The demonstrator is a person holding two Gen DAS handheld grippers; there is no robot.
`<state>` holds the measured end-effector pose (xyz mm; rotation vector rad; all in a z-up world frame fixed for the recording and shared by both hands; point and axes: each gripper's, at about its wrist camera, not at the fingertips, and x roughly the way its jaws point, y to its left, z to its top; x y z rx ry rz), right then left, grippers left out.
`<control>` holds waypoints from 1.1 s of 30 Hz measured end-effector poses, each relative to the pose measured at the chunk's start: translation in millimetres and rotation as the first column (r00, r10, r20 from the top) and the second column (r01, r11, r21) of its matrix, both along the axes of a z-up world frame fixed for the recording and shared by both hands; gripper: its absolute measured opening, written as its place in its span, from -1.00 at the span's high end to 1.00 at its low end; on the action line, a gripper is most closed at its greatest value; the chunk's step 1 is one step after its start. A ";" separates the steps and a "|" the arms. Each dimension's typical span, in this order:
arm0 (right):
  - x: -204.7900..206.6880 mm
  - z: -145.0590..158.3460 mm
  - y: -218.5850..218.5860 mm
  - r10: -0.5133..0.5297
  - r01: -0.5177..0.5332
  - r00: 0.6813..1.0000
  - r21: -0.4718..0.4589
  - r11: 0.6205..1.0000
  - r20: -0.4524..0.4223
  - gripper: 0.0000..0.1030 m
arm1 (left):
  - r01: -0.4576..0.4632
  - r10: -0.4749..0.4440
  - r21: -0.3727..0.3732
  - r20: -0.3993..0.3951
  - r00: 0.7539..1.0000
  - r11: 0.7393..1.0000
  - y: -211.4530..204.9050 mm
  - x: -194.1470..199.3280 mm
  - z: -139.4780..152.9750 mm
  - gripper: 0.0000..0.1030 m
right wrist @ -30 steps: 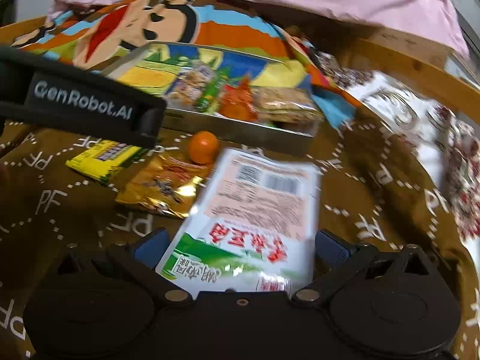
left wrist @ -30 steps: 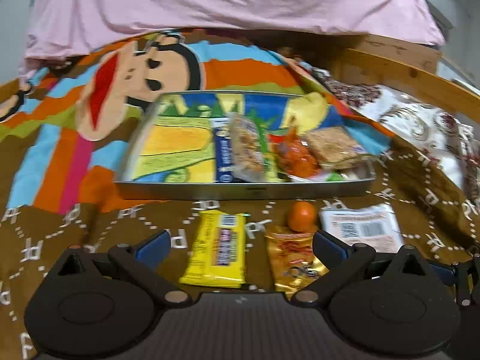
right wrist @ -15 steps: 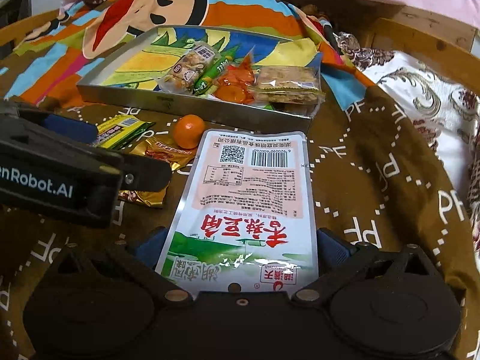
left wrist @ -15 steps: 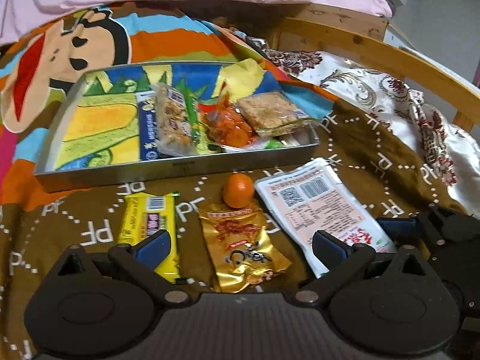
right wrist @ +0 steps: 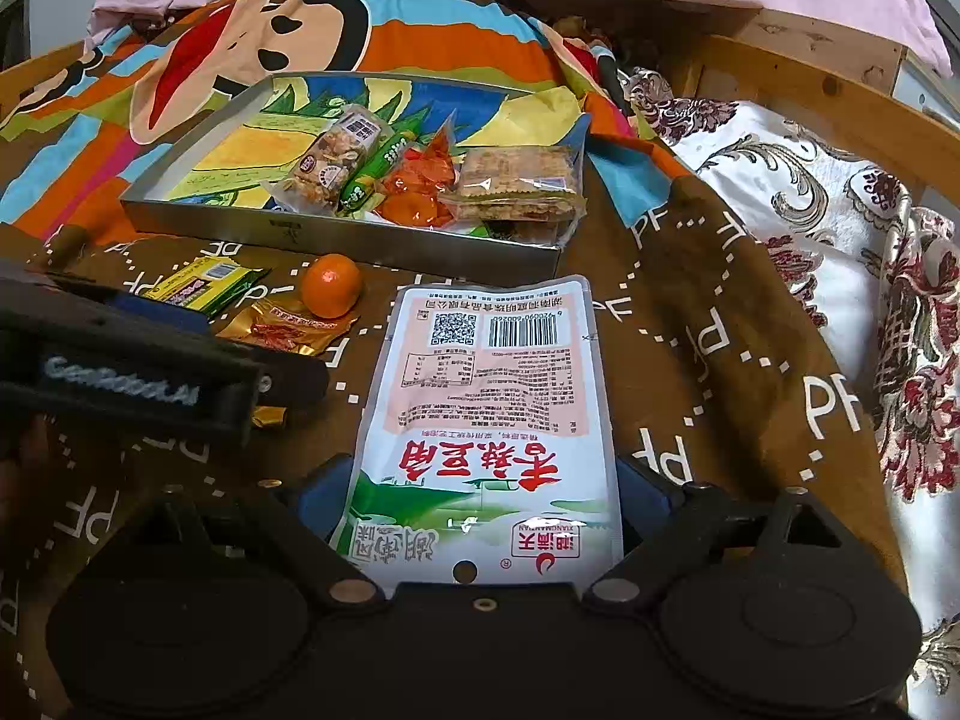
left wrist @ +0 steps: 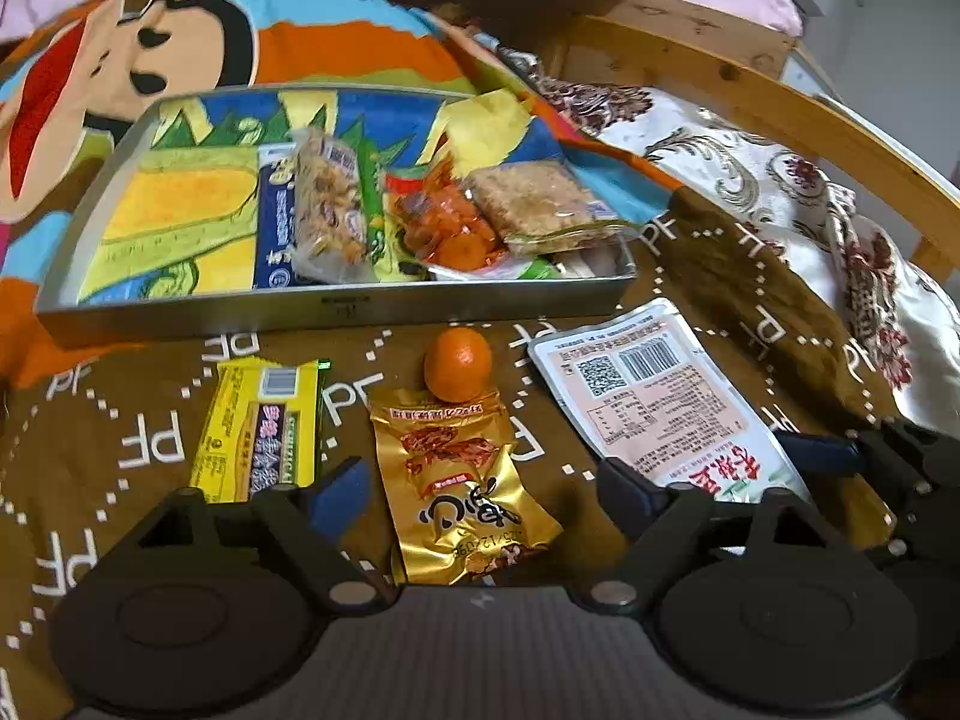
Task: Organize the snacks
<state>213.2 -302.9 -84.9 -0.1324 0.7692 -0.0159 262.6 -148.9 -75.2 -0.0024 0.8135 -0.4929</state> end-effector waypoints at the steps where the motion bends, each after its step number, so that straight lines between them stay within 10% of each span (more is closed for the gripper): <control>1: 0.7 -0.7 0.9 0.002 -0.002 1.000 0.000 1.000 -0.002 -0.82 | -0.017 0.017 0.003 -0.008 1.000 1.000 -0.4 2.1 -1.6 -0.55; 11: 13.4 -12.9 0.4 -0.010 0.010 1.000 0.024 1.000 0.003 -0.98 | -0.062 0.063 0.072 -0.001 0.998 0.995 -5.9 7.1 -9.0 -0.11; 22: -0.7 -2.2 6.7 -0.015 0.014 0.999 0.024 1.000 0.039 -0.47 | -0.155 0.155 0.037 -0.007 0.988 0.987 6.5 -20.9 -1.0 0.00; 33: -17.5 1.2 4.7 -0.007 0.004 0.999 0.072 0.997 0.040 -0.40 | -0.194 0.193 0.022 0.045 0.980 0.981 16.0 -58.6 9.8 0.01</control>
